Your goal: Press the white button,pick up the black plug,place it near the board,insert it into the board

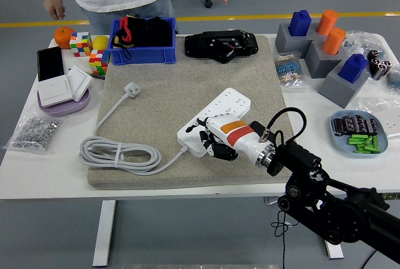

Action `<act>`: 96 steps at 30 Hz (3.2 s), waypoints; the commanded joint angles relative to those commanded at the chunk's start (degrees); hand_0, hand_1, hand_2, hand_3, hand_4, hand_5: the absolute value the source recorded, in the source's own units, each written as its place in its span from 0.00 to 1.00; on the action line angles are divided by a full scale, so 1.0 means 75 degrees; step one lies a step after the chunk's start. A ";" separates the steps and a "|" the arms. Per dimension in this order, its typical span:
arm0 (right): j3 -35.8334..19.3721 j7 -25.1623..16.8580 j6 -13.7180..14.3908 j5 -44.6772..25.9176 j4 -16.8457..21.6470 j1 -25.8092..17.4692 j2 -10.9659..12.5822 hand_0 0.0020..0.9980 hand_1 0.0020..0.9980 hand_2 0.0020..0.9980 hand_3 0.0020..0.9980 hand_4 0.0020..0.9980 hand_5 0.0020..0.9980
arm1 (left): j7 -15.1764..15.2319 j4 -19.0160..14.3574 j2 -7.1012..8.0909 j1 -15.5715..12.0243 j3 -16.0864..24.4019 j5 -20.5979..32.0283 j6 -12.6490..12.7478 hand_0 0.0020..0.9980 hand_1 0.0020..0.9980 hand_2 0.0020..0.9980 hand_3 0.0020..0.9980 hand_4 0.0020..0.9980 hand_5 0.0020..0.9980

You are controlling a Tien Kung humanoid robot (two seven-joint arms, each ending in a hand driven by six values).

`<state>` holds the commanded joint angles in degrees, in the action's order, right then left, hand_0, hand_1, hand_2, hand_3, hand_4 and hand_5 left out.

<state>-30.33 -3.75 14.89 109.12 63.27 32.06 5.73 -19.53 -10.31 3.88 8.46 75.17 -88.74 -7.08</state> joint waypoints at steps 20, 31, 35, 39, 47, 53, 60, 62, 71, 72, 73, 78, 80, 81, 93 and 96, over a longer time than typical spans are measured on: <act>0.0329 0.0601 -0.0262 0.0052 -0.0537 0.0246 -0.0081 0.00 0.00 0.11 0.67 0.13 0.00 | -0.0001 0.0000 0.0010 0.0006 0.0002 -0.0044 -0.0011 0.69 0.68 0.66 0.69 0.57 0.19; 0.0167 0.0616 -0.0297 -0.0107 -0.0193 0.0235 -0.0057 0.00 0.00 0.11 0.67 0.13 0.00 | -0.0003 0.0000 0.0009 -0.0004 0.0025 -0.0048 -0.0008 0.69 0.68 0.66 0.69 0.57 0.19; 0.0161 0.0620 -0.0311 -0.0109 -0.0095 0.0231 -0.0068 0.00 0.00 0.11 0.67 0.13 0.00 | -0.0003 0.0000 0.0008 -0.0006 0.0031 -0.0067 -0.0010 0.69 0.68 0.66 0.69 0.57 0.19; 0.0250 0.0627 -0.0345 -0.0127 -0.0022 0.0215 -0.0051 0.00 0.00 0.11 0.67 0.13 0.00 | -0.0003 0.0000 0.0005 -0.0012 0.0034 -0.0070 -0.0009 0.69 0.68 0.66 0.69 0.57 0.19; 0.0418 0.0577 -0.0344 -0.0135 -0.0155 0.0220 -0.0049 0.00 0.00 0.11 0.67 0.13 0.00 | 0.0002 0.0000 0.0014 0.0003 0.0016 -0.0113 -0.0019 0.69 0.68 0.66 0.69 0.57 0.19; 0.0353 0.0574 -0.0331 -0.0113 -0.0156 0.0241 -0.0073 0.00 0.00 0.11 0.67 0.13 0.00 | -0.0004 0.0000 0.0016 -0.0007 0.0024 -0.0111 -0.0021 0.69 0.68 0.66 0.69 0.57 0.19; 0.0269 0.0581 -0.0330 -0.0116 -0.0043 0.0244 -0.0089 0.00 0.00 0.11 0.67 0.13 0.00 | -0.0006 0.0000 0.0017 -0.0012 0.0033 -0.0150 -0.0028 0.68 0.68 0.66 0.69 0.57 0.19; 0.0267 0.0570 -0.0324 -0.0112 -0.0063 0.0237 -0.0103 0.00 0.00 0.11 0.67 0.13 0.00 | -0.0007 0.0000 0.0017 -0.0016 0.0036 -0.0160 -0.0030 0.68 0.68 0.66 0.69 0.57 0.19; 0.0365 0.0487 -0.0279 -0.0065 -0.0453 0.0322 -0.0180 0.00 0.00 0.11 0.67 0.13 0.00 | -0.0009 0.0000 0.0027 0.0004 0.0015 -0.0171 -0.0037 0.69 0.68 0.66 0.69 0.57 0.19; 0.0352 0.0478 -0.0271 -0.0061 -0.0484 0.0328 -0.0192 0.00 0.00 0.11 0.67 0.13 0.00 | -0.0007 0.0000 0.0027 0.0005 0.0005 -0.0167 -0.0038 0.69 0.68 0.66 0.69 0.57 0.19; 0.0342 0.0475 -0.0267 -0.0055 -0.0510 0.0334 -0.0201 0.00 0.00 0.11 0.67 0.13 0.00 | -0.0007 0.0000 0.0026 0.0006 0.0012 -0.0180 -0.0039 0.69 0.68 0.66 0.69 0.57 0.19; 0.0347 0.0460 -0.0259 -0.0047 -0.0609 0.0373 -0.0236 0.00 0.00 0.11 0.67 0.13 0.00 | -0.0011 0.0000 0.0024 -0.0001 0.0017 -0.0187 -0.0042 0.68 0.68 0.66 0.69 0.57 0.19; 0.0338 0.0453 -0.0256 -0.0045 -0.0621 0.0389 -0.0243 0.00 0.00 0.11 0.67 0.13 0.00 | -0.0011 0.0000 0.0024 0.0000 0.0015 -0.0194 -0.0043 0.68 0.68 0.66 0.69 0.57 0.19; 0.0336 0.0451 -0.0256 -0.0046 -0.0627 0.0398 -0.0244 0.00 0.00 0.11 0.67 0.13 0.00 | -0.0011 0.0000 0.0024 0.0000 0.0015 -0.0197 -0.0043 0.68 0.68 0.66 0.69 0.57 0.19; 0.0442 0.0437 -0.0273 -0.0033 -0.0829 0.0412 -0.0213 0.00 0.00 0.11 0.67 0.13 0.00 | -0.0008 0.0000 0.0021 0.0007 -0.0017 -0.0151 -0.0039 0.69 0.68 0.66 0.69 0.57 0.19; 0.0479 0.0435 -0.0275 -0.0046 -0.0858 0.0414 -0.0205 0.00 0.00 0.11 0.67 0.13 0.00 | -0.0007 0.0000 0.0023 0.0014 -0.0010 -0.0168 -0.0040 0.69 0.68 0.66 0.69 0.57 0.19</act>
<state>-26.74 -0.48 12.82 108.78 56.83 35.17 4.20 -19.58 -10.31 4.05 8.56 75.09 -89.99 -7.38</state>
